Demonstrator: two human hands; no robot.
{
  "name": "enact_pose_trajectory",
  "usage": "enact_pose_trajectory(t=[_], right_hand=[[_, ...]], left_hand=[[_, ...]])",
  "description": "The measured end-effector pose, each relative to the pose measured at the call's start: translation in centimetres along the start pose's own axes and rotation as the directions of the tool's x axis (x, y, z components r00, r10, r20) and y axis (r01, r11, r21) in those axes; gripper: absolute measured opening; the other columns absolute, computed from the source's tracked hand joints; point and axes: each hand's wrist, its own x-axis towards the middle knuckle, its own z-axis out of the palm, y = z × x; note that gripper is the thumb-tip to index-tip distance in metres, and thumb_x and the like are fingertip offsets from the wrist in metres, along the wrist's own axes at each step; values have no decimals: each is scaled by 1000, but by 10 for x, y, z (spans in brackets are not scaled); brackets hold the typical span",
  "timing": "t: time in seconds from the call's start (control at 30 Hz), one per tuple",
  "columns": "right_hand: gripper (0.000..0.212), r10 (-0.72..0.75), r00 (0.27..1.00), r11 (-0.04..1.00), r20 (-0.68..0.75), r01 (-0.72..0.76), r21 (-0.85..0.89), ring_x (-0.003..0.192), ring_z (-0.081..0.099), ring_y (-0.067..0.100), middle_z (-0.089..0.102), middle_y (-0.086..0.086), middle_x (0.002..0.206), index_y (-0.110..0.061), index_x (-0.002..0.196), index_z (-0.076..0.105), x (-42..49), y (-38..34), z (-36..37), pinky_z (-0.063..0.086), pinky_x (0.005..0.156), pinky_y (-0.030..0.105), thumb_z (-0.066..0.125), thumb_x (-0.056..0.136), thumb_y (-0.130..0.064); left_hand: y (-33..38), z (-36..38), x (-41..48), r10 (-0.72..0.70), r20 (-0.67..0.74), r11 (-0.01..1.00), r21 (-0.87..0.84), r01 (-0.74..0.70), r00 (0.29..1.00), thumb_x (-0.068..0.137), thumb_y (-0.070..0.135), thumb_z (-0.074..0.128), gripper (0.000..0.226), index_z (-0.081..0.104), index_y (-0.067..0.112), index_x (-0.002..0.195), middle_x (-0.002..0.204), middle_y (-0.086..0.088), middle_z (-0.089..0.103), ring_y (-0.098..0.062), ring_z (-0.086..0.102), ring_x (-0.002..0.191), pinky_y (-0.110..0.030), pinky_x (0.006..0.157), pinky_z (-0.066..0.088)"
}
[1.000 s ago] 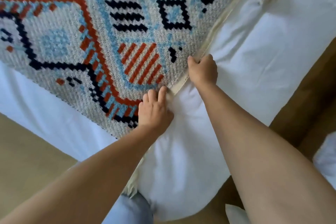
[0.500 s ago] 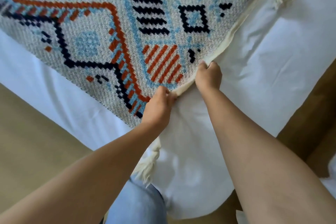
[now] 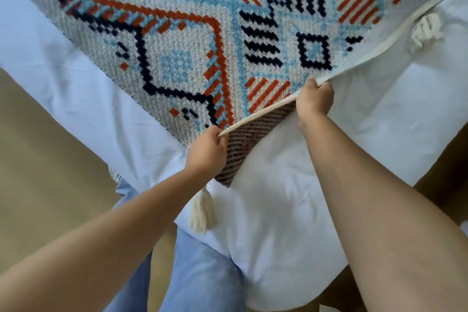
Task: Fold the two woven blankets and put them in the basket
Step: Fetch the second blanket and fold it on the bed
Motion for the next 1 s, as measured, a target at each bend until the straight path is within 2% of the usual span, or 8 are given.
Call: enact_pose_trajectory(t=[0.1, 0.2, 0.3, 0.4, 0.53, 0.7, 0.8, 1.0], right_hand=[[27, 65, 997, 997, 31, -66, 34, 71, 53, 13, 54, 2, 91, -4, 111, 52, -13, -16, 19, 41, 62, 28, 44, 94, -23], [25, 79, 996, 996, 45, -81, 47, 64, 51, 8, 55, -1, 80, -7, 106, 56, -33, -40, 45, 37, 50, 25, 44, 92, -25], [27, 36, 999, 996, 24, -38, 84, 66, 51, 7, 53, -4, 78, -7, 107, 57, -53, -70, 78, 41, 54, 23, 45, 94, -26], [28, -29, 1000, 999, 8, 29, 44, 65, 50, 5, 55, -3, 80, -7, 107, 59, -69, -106, 112, 39, 56, 23, 45, 94, -28], [22, -142, 989, 990, 47, 142, -6, 58, 47, 7, 52, -4, 69, -10, 90, 57, -82, -161, 172, 37, 50, 25, 46, 94, -29], [36, -200, 978, 980, 62, 199, 20, 54, 40, 9, 43, -4, 62, -19, 61, 38, -96, -215, 249, 32, 49, 28, 44, 95, -31], [36, -227, 971, 974, 78, 227, 21, 53, 38, 11, 41, -3, 62, -20, 62, 37, -97, -242, 288, 29, 49, 29, 43, 96, -32], [39, -239, 965, 971, 109, 237, 36, 50, 33, 11, 35, -4, 60, -20, 60, 30, -93, -303, 366, 24, 47, 28, 41, 96, -30]], left_hand=[[-1, -36, 10, 110, -86, 993, 46, -106, 990, 96, 36, 41, 30, 42, 19, 71, 58, 1, 44, -16, 40, 50, -29, 45, 28], [-3, -77, 26, 233, -93, 968, 117, -222, 968, 95, 39, 44, 37, 37, 22, 63, 54, 3, 42, -14, 39, 47, -28, 44, 24], [-9, -127, 43, 334, -92, 932, 183, -314, 938, 94, 42, 45, 42, 32, 23, 59, 53, 4, 40, -11, 37, 47, -27, 43, 21], [-18, -179, 61, 388, -96, 917, 142, -374, 917, 93, 39, 47, 43, 31, 21, 58, 51, 3, 37, -13, 33, 45, -27, 44, 22], [-32, -255, 93, 394, -128, 919, 63, -389, 910, 87, 26, 54, 34, 35, 20, 59, 51, 3, 38, -13, 34, 46, -26, 43, 24], [-51, -347, 151, 309, -147, 949, 115, -295, 940, 86, 15, 49, 14, 49, 17, 72, 60, 2, 47, -13, 42, 54, -27, 45, 29], [-62, -389, 184, 301, -181, 949, 154, -275, 936, 91, 23, 51, 14, 50, 17, 78, 64, 4, 49, -13, 46, 57, -27, 47, 34], [-72, -471, 247, 289, -276, 939, 268, -215, 917, 89, 47, 49, 42, 38, 21, 58, 56, 5, 47, -12, 43, 53, -27, 45, 28]])
